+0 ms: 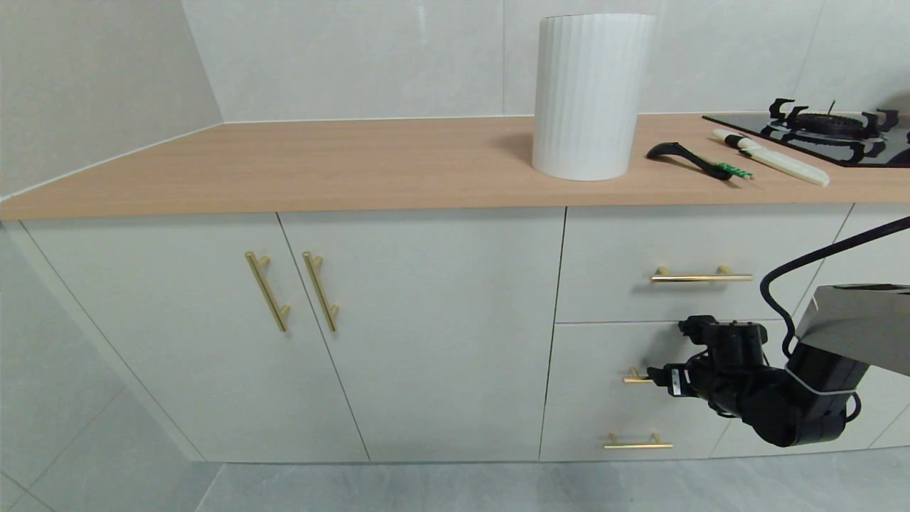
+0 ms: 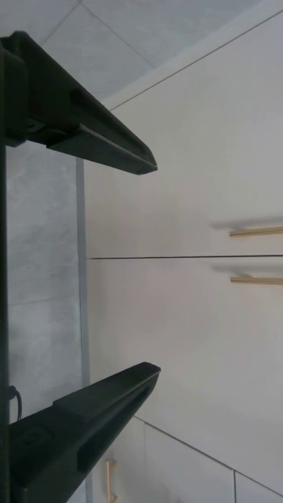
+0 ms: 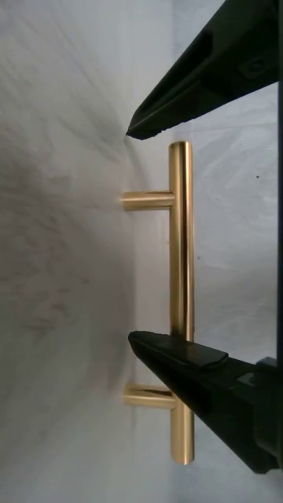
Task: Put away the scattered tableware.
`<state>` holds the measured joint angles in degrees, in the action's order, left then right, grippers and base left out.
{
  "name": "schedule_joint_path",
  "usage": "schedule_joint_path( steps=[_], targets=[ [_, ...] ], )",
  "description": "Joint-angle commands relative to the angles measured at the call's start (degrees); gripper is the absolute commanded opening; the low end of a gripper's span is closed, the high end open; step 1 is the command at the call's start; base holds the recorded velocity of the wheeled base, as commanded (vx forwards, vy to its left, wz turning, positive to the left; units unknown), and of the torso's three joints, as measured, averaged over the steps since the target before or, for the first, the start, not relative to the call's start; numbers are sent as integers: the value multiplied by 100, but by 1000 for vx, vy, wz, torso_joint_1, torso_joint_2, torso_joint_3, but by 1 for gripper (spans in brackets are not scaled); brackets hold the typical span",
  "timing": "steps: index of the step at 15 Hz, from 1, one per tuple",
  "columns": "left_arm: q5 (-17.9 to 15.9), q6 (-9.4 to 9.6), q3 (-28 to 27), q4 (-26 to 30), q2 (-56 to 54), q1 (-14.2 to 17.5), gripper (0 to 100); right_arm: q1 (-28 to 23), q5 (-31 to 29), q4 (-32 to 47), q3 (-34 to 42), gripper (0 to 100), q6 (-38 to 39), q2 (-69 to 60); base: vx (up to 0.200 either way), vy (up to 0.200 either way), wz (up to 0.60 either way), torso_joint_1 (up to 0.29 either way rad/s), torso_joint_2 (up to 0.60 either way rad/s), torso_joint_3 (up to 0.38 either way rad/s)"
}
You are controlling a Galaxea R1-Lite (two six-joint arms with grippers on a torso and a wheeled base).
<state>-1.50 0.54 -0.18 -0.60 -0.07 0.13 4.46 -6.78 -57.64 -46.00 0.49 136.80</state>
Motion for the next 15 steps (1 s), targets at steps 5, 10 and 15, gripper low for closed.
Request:
schedule_joint_path(
  steps=[5,10,15],
  targets=[
    [1,-1,1,-2,7,4,100,2,10,7,267,100,-22,4,0,0,0,0,0,0],
    [1,-1,1,-2,7,4,100,2,10,7,513,100,-31,-48,0,0,0,0,0,0],
    [1,-1,1,-2,7,4,100,20,142,33,855,100,-5,-892,0,0,0,0,0,0]
  ],
)
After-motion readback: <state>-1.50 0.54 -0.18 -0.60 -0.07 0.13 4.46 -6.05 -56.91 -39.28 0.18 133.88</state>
